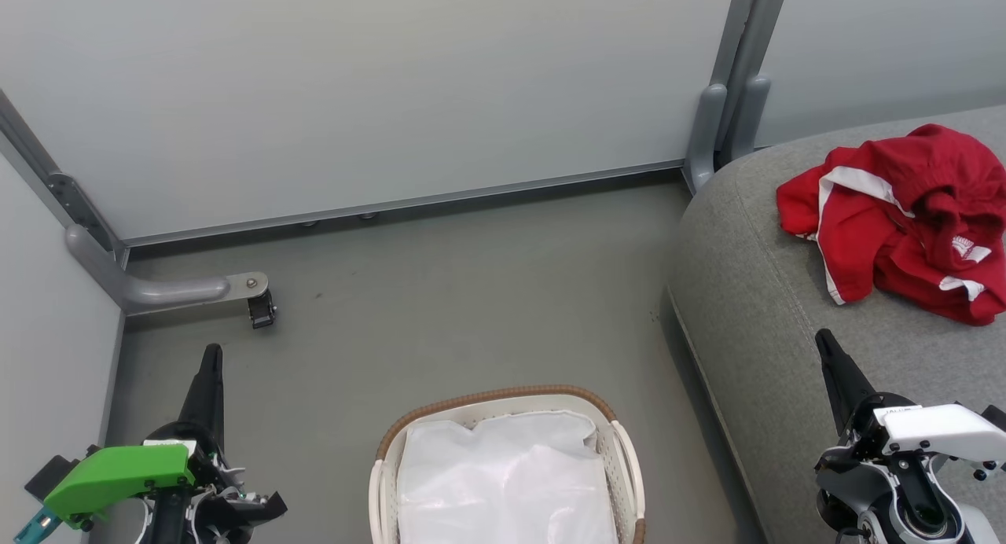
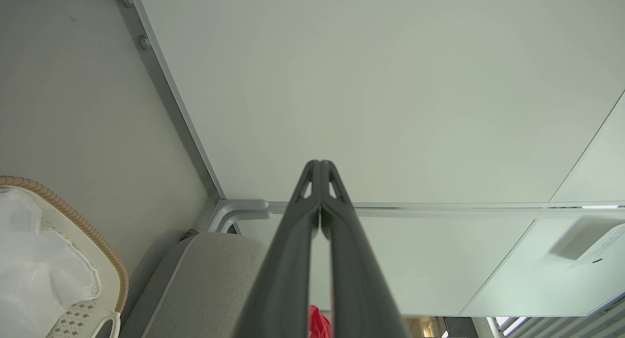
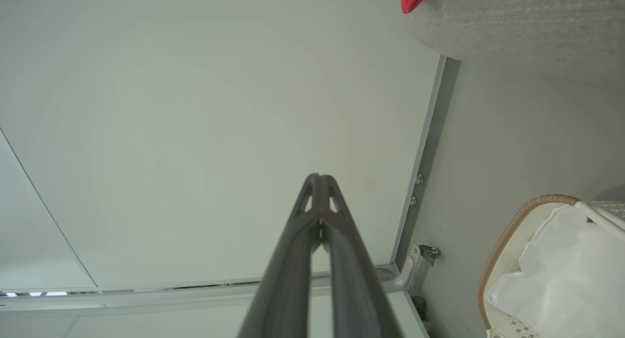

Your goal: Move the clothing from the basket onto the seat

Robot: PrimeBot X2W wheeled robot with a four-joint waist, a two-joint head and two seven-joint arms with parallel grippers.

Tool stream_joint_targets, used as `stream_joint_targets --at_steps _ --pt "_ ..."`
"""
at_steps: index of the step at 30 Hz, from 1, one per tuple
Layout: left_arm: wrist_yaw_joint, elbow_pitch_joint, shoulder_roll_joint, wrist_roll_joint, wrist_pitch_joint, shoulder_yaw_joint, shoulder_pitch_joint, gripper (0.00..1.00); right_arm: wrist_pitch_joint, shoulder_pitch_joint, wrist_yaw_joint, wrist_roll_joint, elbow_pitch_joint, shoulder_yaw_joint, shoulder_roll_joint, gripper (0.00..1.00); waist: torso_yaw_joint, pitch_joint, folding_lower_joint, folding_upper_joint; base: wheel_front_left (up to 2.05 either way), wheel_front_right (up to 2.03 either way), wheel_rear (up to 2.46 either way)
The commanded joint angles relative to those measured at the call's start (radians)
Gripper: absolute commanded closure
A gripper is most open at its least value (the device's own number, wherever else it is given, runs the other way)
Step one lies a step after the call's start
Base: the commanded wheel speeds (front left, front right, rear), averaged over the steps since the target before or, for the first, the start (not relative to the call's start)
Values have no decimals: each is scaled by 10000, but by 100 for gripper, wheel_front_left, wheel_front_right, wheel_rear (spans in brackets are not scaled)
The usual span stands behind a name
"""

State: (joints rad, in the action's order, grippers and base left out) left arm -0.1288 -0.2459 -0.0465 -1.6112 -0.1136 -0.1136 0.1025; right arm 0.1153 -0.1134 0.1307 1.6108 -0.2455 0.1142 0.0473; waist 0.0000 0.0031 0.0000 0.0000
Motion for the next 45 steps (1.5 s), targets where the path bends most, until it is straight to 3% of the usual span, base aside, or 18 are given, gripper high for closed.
stream_joint_targets --at_steps 1,45 --pt "-41 20 -69 -32 -46 -22 129 100 18 95 0 37 36 21 55 100 0 0 0 0 0 0 0" --pt "-41 22 -69 -33 -44 -20 128 100 15 96 0 38 35 18 55 100 0 0 0 0 0 0 0"
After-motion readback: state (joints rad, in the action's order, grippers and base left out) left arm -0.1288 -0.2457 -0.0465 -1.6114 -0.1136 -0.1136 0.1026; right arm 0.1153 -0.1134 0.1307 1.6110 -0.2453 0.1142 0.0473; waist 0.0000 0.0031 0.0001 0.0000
